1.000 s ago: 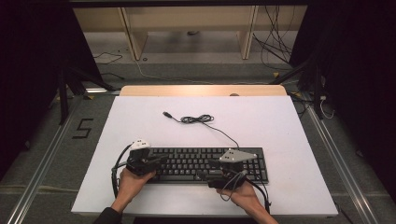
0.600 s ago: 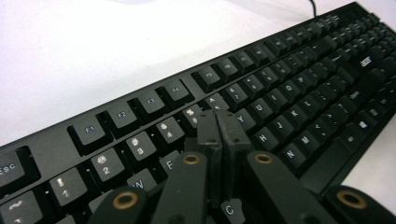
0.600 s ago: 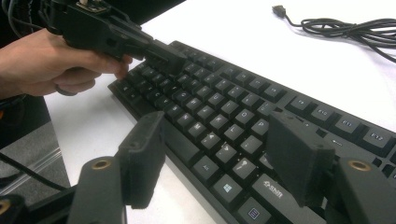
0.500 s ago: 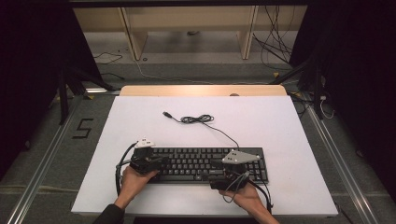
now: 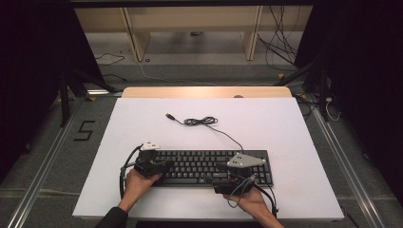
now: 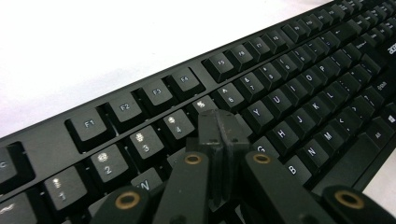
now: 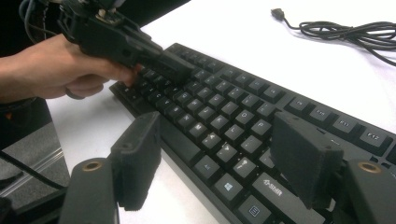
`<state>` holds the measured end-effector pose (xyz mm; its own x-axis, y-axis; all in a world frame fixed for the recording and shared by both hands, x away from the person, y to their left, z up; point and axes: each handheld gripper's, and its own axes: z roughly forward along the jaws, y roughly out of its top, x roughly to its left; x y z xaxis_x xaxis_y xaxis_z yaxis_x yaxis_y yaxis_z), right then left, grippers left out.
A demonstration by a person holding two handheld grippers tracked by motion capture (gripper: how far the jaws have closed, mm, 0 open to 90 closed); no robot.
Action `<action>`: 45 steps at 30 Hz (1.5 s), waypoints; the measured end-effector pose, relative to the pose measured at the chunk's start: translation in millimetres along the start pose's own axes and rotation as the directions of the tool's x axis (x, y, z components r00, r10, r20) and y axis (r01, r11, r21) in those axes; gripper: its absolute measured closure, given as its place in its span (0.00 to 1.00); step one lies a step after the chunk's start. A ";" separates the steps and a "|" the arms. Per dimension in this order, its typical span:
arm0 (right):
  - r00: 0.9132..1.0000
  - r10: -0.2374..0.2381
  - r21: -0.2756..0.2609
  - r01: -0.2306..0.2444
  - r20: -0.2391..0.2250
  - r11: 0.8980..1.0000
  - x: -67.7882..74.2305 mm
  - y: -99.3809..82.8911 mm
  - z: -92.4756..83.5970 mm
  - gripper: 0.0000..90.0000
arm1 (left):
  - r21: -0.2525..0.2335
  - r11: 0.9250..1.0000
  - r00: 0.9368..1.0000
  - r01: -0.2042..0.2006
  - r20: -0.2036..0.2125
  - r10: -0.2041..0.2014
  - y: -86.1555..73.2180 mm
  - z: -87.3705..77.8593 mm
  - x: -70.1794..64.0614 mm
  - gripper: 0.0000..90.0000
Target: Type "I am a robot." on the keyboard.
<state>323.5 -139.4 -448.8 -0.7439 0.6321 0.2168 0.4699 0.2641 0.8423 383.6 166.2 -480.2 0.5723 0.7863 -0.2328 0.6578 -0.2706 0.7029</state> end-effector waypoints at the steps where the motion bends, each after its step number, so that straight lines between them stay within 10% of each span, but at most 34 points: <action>1: 1.000 -0.001 -0.002 0.001 0.001 1.000 0.1 -0.1 -0.4 0.38 | 0.001 1.000 1.000 -0.004 0.003 0.004 0.2 0.0 0.4 0.99; 26: 1.000 0.003 -0.012 -0.003 0.003 1.000 -0.5 -0.4 -1.9 0.38 | -0.072 0.997 0.999 0.018 0.035 -0.016 -1.6 -14.4 -0.4 0.91; 45: 1.000 -0.004 0.030 0.004 -0.002 1.000 -2.9 6.2 20.2 0.38 | -0.110 0.992 0.996 0.056 0.080 -0.048 -8.3 -32.8 -0.8 0.66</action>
<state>338.1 -124.8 -454.2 -0.7467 0.6294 0.2150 0.4811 0.2879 0.8280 361.6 186.0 -463.8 0.5775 0.7515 -0.3191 0.6311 -0.1630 0.7584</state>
